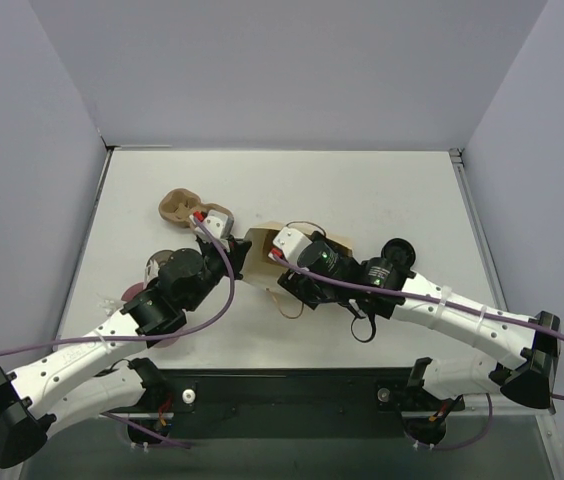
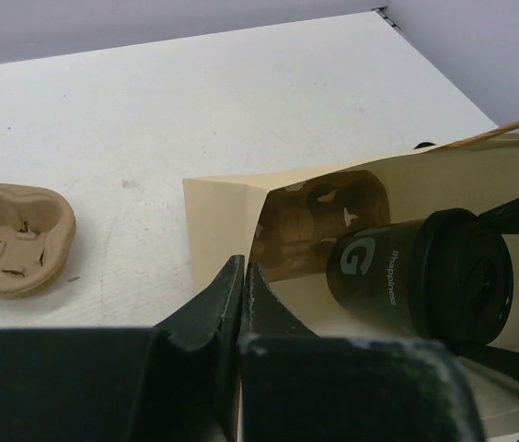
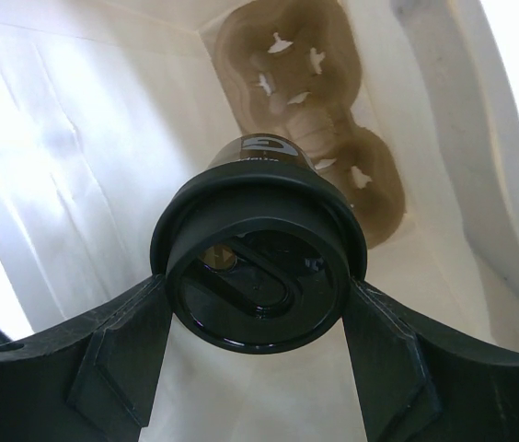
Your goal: Pack the takeout coffee
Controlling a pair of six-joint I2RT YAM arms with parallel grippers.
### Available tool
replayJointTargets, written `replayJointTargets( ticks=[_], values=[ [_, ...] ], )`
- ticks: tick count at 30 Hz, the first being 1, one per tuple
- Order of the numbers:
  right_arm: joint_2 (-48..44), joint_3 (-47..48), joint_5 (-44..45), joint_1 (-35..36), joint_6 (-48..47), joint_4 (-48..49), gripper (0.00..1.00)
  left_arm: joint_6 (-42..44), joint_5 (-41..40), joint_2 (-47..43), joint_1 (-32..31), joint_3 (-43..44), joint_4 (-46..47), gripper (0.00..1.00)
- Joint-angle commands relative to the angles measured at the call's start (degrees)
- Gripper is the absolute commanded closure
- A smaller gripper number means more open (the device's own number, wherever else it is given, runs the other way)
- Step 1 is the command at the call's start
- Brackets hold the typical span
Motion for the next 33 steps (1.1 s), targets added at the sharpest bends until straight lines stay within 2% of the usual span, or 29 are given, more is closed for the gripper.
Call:
replayJointTargets(
  ticks=[1,7,13,21,26,33],
  values=[
    [1.4,1.2,5.5,0.4,-5.0,-0.5,0.55,-0.3,2.1,-1.1,-0.4,1.3,4.2,1.00],
    [4.5,3.0,6.0,-1.7,-12.6,-0.5,0.56,-1.8,5.6,-2.1,-0.5,-1.3,7.8,1.00],
    [5.9,3.9,5.2,-3.8,-14.3,-0.4,0.56,-2.5,6.1,-3.3,-0.5,-2.7,8.3,1.00],
    [3.7,-3.1,1.7,-6.0,-23.2,6.8,0.57,-4.3,7.4,-2.6,-0.5,-3.7,8.7,1.00],
    [5.2,-3.1,-0.1,-7.5,-25.0,8.5,0.58,-4.7,7.2,-3.0,-0.5,-3.6,7.8,1.00],
    [6.7,-3.5,1.8,-7.6,-26.7,10.2,0.59,-4.7,6.6,-3.9,-0.4,-3.8,7.0,1.00]
  ],
)
